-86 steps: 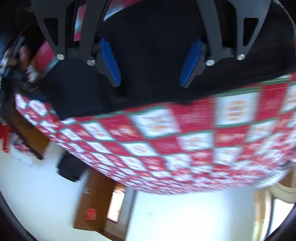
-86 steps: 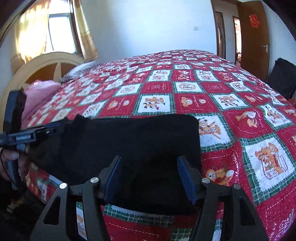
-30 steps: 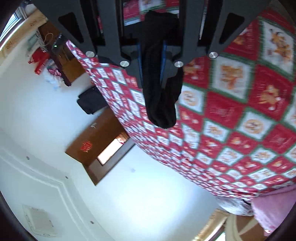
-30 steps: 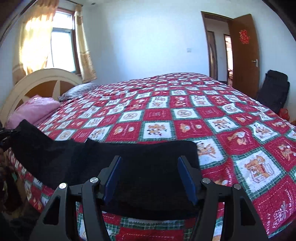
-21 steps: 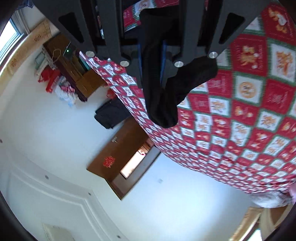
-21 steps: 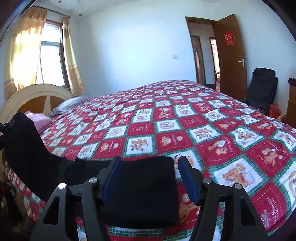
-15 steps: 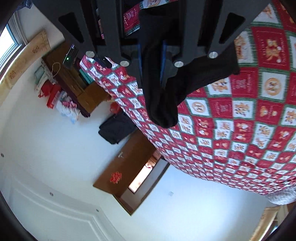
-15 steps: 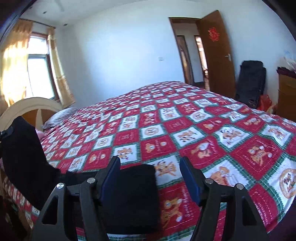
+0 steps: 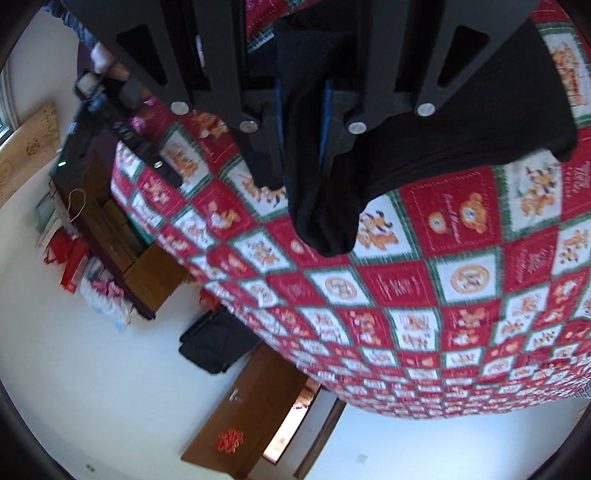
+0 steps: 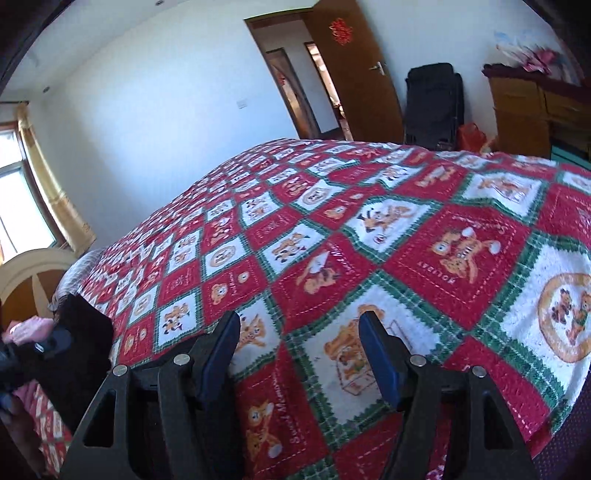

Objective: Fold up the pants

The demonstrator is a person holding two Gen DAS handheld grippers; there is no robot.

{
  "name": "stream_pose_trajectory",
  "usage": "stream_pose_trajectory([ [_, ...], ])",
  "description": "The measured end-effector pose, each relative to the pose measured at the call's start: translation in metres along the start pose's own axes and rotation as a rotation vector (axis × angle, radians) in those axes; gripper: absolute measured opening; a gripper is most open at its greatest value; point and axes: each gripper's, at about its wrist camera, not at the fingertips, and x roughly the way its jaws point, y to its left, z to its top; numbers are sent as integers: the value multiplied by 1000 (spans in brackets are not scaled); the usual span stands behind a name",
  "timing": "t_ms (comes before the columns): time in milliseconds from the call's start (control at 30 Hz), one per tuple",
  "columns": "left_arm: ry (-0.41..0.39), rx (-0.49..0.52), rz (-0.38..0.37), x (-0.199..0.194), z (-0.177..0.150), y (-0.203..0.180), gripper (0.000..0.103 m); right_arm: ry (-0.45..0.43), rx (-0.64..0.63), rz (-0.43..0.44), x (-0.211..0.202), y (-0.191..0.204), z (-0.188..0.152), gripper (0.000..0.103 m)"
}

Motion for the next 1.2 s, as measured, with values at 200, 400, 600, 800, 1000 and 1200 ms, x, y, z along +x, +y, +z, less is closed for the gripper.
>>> stream_pose_trajectory([
  [200,28,41,23,20,-11,-14,22,4,-21,11,2,5,-3,68],
  [400,3,138,-34,-5,-20,-37,57,7,-24,63,2,6,-5,68],
  [600,-147,245,120,-52,-34,-38,81,28,31,181,-1,2,-2,69],
  [800,-220,237,348,-67,-58,4,95,152,-56,313,0,43,-16,77],
  [1000,-184,129,384,-55,-59,38,95,315,-179,274,24,79,-46,71],
  [1200,-165,97,385,-52,-66,51,95,262,-284,245,14,89,-50,26],
])
